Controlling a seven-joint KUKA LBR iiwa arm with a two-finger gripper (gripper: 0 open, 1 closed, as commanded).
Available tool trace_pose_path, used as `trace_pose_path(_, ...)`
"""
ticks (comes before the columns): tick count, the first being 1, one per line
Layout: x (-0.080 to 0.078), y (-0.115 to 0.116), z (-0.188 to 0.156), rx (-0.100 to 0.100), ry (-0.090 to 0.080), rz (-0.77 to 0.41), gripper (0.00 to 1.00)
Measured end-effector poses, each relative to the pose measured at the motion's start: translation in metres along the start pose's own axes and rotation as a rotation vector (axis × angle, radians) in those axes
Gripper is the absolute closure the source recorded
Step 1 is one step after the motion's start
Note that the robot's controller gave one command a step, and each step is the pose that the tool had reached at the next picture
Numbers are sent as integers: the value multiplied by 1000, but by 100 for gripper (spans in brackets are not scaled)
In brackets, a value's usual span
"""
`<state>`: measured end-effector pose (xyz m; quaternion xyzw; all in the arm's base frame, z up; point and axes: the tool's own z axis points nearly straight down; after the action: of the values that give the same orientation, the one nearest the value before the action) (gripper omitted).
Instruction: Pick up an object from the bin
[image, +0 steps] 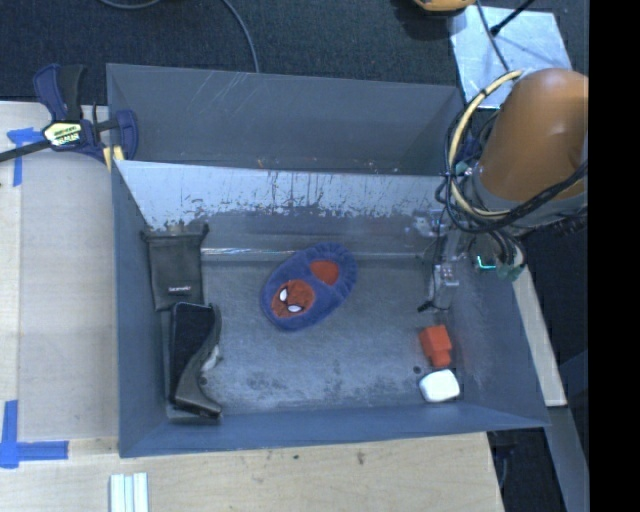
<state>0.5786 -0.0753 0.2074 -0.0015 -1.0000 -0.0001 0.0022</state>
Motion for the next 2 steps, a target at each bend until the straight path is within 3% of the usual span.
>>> trace_pose_path(1, 35, 3, 127, 0, 0, -199, 0)
trace_pose_path(2, 3, -27, 79, 4, -14, -189, 0)
